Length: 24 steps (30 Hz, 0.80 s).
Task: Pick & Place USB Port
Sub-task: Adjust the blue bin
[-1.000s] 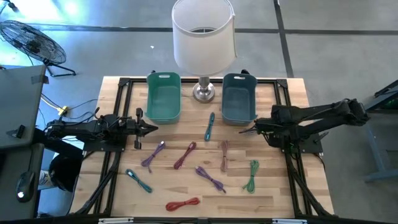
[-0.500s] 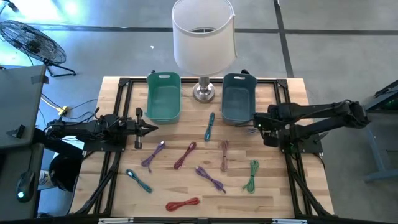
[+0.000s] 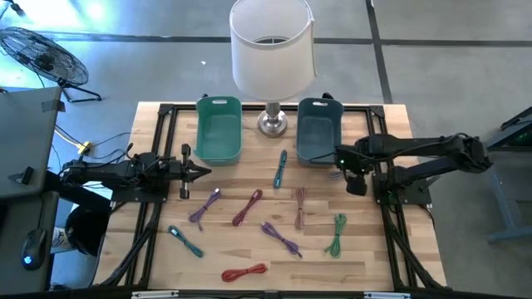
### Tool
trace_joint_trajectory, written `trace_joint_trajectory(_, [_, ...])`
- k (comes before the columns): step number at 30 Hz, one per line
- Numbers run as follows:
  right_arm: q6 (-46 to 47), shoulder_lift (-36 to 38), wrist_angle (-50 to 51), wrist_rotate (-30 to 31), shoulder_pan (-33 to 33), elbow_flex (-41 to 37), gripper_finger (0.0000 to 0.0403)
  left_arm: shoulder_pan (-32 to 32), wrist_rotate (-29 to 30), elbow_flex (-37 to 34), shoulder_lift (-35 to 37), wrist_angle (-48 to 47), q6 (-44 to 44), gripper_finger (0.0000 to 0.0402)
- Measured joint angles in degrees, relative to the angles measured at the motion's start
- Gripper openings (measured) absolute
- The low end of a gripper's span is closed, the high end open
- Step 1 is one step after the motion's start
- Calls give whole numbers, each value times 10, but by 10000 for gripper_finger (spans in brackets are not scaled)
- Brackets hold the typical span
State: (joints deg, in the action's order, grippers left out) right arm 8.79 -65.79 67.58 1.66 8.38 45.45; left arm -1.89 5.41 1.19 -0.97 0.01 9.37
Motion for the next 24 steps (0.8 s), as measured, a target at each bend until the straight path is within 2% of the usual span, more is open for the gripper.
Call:
trace_joint_trajectory(11, [-3,-57,-10,-6,0,0,268,0,-3,0,0,-1,0,5])
trace_joint_trajectory(24, [-11,-63,-49,14,0,-40,268,0,-8,0,0,-1,0,5])
